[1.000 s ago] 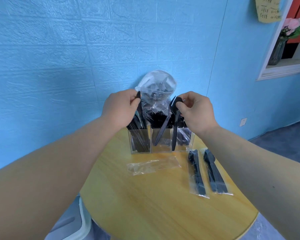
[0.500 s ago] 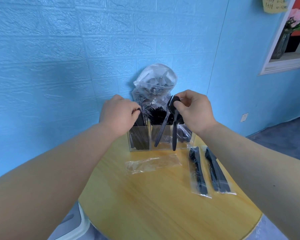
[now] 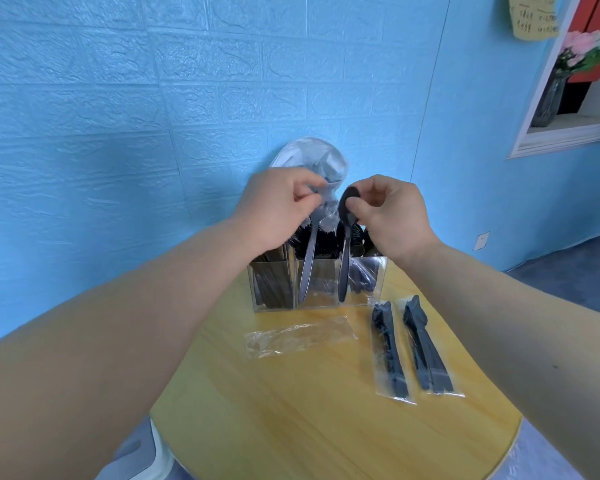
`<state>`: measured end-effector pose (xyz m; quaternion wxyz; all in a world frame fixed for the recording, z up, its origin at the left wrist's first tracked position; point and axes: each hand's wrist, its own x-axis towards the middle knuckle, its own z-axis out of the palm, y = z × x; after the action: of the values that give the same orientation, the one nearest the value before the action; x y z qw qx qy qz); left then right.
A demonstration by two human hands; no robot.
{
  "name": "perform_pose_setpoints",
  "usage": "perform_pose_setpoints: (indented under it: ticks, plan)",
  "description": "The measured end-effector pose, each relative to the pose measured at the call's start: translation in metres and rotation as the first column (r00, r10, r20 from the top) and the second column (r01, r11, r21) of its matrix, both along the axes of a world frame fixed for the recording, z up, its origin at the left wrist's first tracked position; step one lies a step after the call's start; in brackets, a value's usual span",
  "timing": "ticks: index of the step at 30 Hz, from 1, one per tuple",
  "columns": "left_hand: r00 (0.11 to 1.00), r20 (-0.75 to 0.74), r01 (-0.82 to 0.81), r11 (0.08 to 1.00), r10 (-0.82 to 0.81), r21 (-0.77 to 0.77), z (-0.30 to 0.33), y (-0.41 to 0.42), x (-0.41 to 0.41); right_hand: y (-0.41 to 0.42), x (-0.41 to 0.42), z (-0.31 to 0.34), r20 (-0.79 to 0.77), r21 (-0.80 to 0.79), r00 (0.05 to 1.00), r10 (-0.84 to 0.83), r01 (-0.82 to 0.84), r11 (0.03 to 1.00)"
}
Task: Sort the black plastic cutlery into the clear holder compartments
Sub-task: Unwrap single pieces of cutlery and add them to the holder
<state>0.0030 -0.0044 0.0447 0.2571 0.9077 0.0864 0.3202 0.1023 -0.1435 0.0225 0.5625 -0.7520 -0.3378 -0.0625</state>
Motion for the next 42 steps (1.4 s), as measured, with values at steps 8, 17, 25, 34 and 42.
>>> perform_pose_setpoints:
  ticks: [8, 17, 25, 34, 42]
  plan:
    - [0.926, 0.349, -0.188, 0.978, 0.145, 0.092, 0.04, 0.008, 0.012, -0.011, 0.011, 0.007, -0.013, 0.113, 0.988, -0.152, 0.153, 0.982]
    - [0.983, -0.093, -0.121, 0.942, 0.157, 0.312, -0.027, 0.011, 0.035, -0.022, 0.025, -0.004, 0.031, 0.065, 0.986, -0.164, 0.162, 0.985]
    - [0.981, -0.168, 0.016, 0.821, 0.097, 0.571, -0.036, -0.004, 0.047, -0.032, 0.046, 0.025, 0.21, 0.257, 0.92, -0.33, 0.274, 0.927]
    - [0.956, -0.285, 0.119, 0.791, 0.072, 0.601, -0.06, -0.019, 0.056, -0.021, 0.058, 0.0, 0.481, -0.102, 0.865, -0.145, 0.22, 0.97]
    - [0.967, -0.241, 0.08, 0.809, 0.078, 0.583, -0.067, -0.02, 0.051, -0.029, 0.062, -0.035, 0.394, -0.609, 0.908, 0.146, 0.139, 0.781]
